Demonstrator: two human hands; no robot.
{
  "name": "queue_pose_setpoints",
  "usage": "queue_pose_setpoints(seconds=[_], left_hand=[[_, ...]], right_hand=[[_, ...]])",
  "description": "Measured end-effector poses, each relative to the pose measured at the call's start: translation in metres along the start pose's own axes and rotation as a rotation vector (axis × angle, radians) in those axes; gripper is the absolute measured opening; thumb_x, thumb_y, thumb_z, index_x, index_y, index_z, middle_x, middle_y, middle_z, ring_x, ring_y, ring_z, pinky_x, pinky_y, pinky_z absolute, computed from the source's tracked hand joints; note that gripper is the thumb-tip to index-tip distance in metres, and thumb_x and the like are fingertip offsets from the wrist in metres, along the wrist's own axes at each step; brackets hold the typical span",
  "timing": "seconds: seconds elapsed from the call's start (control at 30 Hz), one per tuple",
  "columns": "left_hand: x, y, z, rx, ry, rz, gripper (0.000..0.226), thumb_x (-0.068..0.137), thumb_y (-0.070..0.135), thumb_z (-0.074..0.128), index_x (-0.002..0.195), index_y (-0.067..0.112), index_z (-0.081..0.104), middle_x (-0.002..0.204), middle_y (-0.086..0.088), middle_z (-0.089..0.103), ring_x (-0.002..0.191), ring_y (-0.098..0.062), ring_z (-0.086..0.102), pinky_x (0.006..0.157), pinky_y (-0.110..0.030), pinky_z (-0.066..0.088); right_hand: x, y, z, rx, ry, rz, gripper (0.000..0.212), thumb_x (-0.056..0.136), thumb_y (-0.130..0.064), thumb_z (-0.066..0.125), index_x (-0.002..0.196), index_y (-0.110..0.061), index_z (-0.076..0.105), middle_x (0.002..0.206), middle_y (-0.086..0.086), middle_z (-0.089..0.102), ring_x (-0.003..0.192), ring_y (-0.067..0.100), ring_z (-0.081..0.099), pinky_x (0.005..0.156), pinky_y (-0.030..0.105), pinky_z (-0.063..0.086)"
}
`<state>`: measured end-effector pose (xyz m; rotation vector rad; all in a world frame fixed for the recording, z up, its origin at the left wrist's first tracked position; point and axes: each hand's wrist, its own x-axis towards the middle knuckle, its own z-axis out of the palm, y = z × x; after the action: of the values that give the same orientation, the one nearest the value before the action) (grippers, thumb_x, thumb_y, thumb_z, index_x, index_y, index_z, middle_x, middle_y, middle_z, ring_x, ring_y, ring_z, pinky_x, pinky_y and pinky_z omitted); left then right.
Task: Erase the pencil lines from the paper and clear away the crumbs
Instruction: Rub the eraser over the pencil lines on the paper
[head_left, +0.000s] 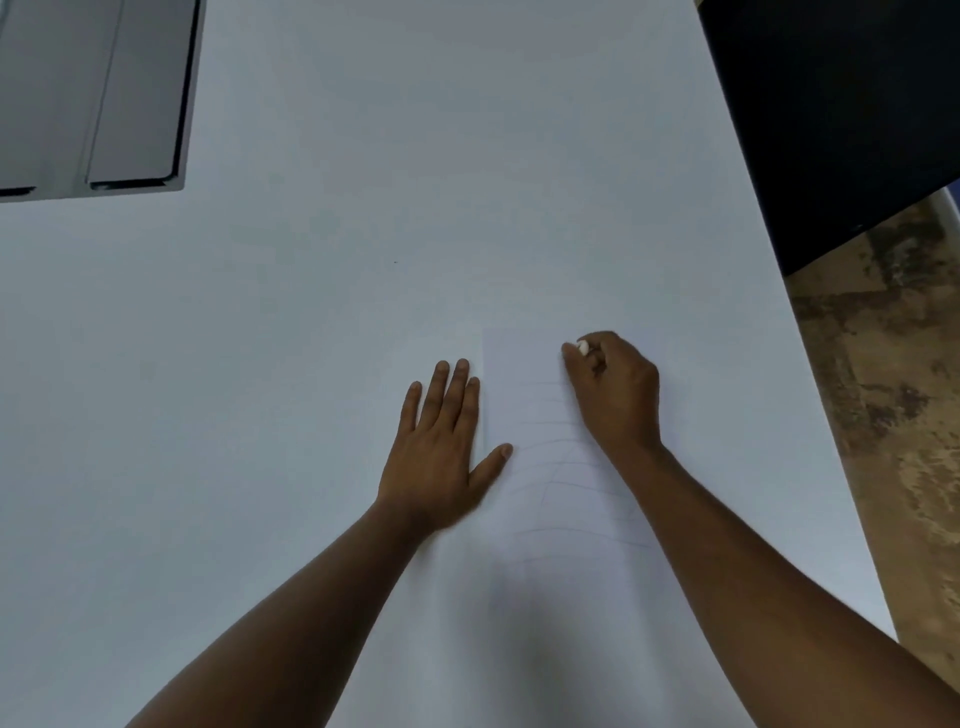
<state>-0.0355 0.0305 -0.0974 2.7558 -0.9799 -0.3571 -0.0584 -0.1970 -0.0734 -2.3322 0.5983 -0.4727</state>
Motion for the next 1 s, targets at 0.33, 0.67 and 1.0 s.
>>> queue_pose_setpoints(seconds=[0.33, 0.67, 1.0], left_hand=[[-0.056, 0.015, 0.023, 0.055, 0.057, 0.184, 0.076, 0.107, 0.06, 0.029, 0.162, 0.007, 0.024, 0.172, -0.009, 0.013, 0.16, -0.024, 0.005, 0.127, -0.046, 0.013], [-0.058, 0.017, 0.026, 0.005, 0.121, 0.187, 0.081, 0.106, 0.062, 0.033, 0.161, 0.003, 0.024, 0.17, -0.014, 0.017, 0.16, -0.026, 0.009, 0.13, -0.039, 0.012], [-0.057, 0.015, 0.026, 0.018, 0.077, 0.18, 0.079, 0.107, 0.06, 0.027, 0.162, 0.005, 0.02, 0.172, -0.011, 0.011, 0.16, -0.025, 0.003, 0.129, -0.041, 0.011]], right_hand=[[-0.022, -0.031, 0.013, -0.001, -0.338, -0.216, 0.01, 0.096, -0.018, 0.063, 0.094, -0.013, 0.072, 0.085, -0.002, 0.064, 0.077, 0.011, 0.058, 0.071, 0.023, 0.048], [-0.013, -0.038, 0.029, -0.059, -0.61, -0.711, 0.021, 0.097, -0.018, 0.057, 0.1, -0.005, 0.073, 0.088, 0.006, 0.063, 0.073, 0.021, 0.062, 0.064, 0.036, 0.055], [0.014, -0.049, 0.037, -0.079, -0.484, -0.547, 0.018, 0.096, -0.017, 0.062, 0.105, -0.005, 0.073, 0.089, 0.008, 0.066, 0.076, 0.023, 0.065, 0.07, 0.037, 0.056]])
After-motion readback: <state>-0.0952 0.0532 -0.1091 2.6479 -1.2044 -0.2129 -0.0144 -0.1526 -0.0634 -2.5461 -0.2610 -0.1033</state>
